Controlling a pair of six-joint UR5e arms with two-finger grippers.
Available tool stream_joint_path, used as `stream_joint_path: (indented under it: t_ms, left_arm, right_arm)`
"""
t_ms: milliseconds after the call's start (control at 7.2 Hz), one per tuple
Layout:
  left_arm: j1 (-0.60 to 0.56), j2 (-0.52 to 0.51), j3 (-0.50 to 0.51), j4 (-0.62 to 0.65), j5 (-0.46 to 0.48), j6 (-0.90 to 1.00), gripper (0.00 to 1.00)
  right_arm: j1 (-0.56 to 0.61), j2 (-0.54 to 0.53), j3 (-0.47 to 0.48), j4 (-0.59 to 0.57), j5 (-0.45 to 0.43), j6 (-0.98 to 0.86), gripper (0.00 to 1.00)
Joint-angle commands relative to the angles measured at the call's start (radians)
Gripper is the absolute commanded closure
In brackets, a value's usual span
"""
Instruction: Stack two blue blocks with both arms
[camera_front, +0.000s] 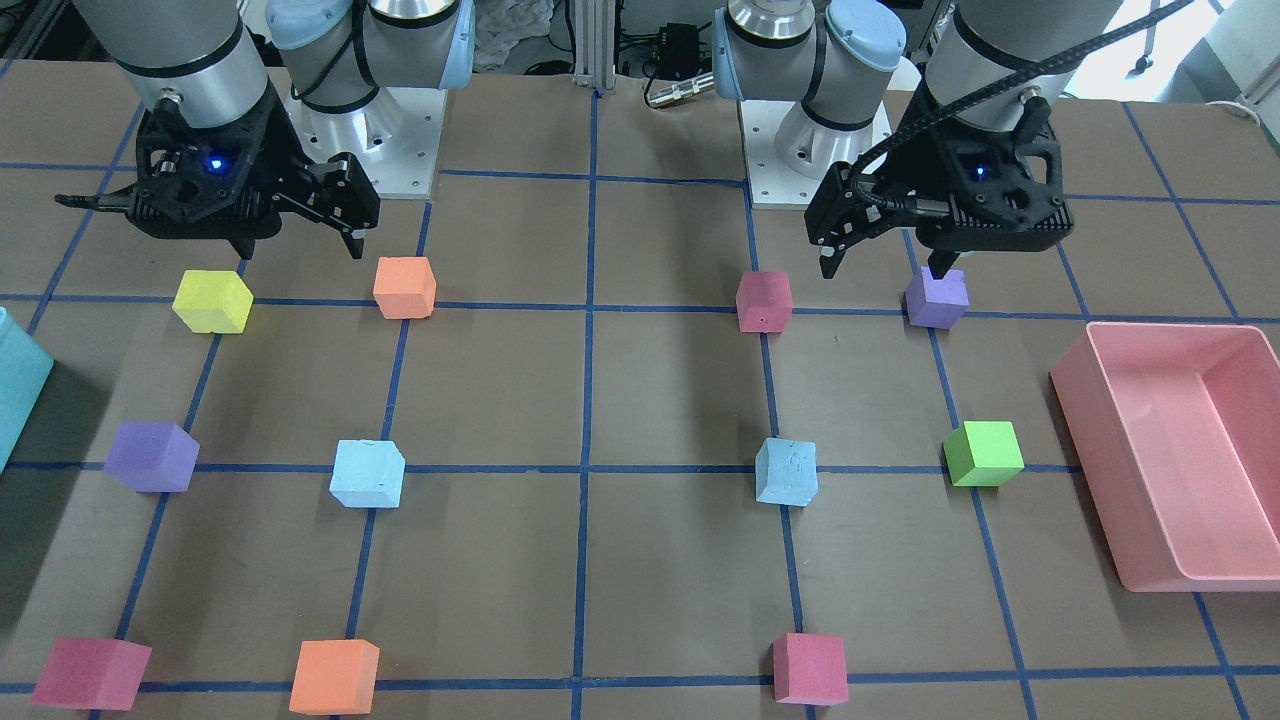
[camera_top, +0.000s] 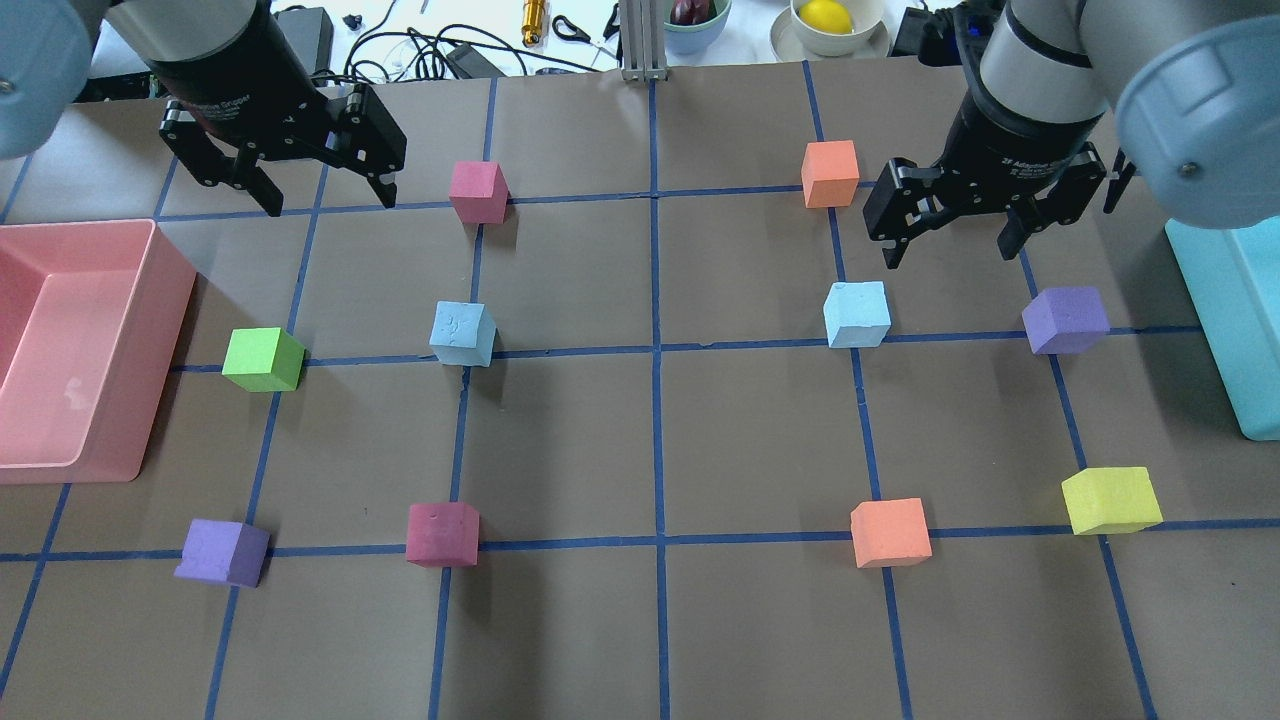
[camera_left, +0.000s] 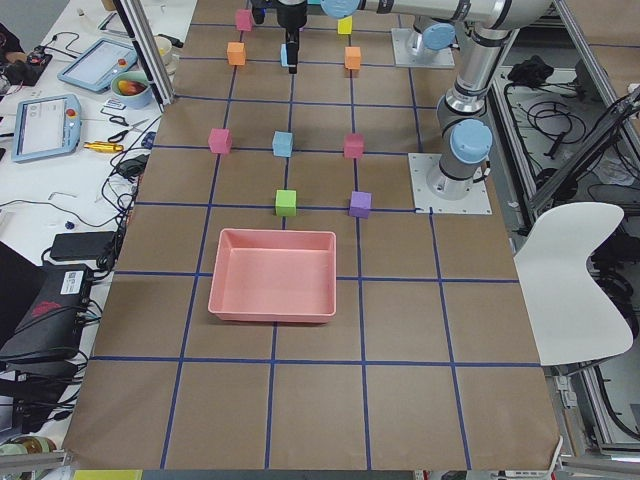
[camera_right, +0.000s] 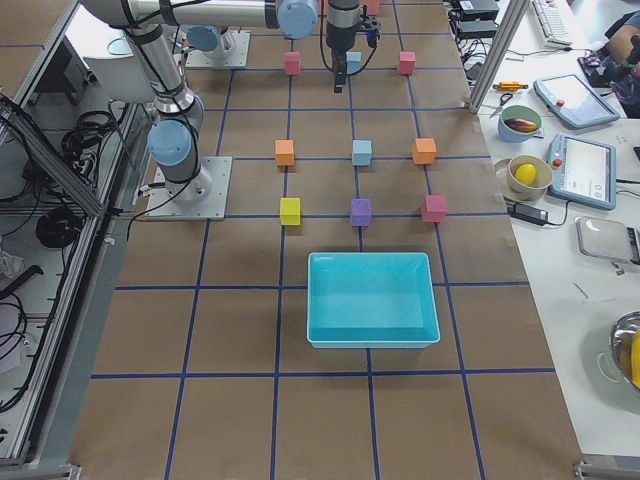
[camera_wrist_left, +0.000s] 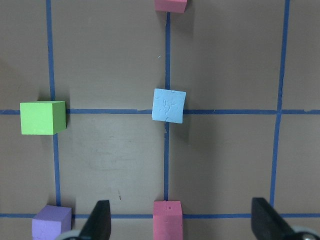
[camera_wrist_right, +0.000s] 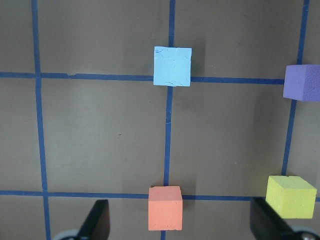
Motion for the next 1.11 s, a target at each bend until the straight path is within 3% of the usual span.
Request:
stream_joint_path:
  t_ms: [0,278,417,556,972]
  left_arm:
    - [0.001,0.005,-0.01,0.001,0.0,0.001,0.0]
    - [0.001,0.005,-0.013,0.001,0.001,-0.001,0.0]
    - [0.001,0.005,-0.013,0.001,0.0,-0.003,0.0]
    - [0.0,0.005,-0.013,0.001,0.0,-0.006,0.0]
    - [0.001,0.005,-0.015,0.0,0.0,-0.003,0.0]
  right_arm:
    - [-0.002,0.01,0.007,0.017,-0.013,-0.004,0.0]
    - [-0.023,0.055,0.007,-0.009,-0.012,-0.006,0.0]
    - [-0.034,0.151,0.002,-0.026,-0.005,0.008,0.0]
    - [-0.037,0.218,0.007,-0.151,0.005,0.005,0.0]
    - [-0.035,0.357,0.005,-0.231,0.007,-0.009,0.0]
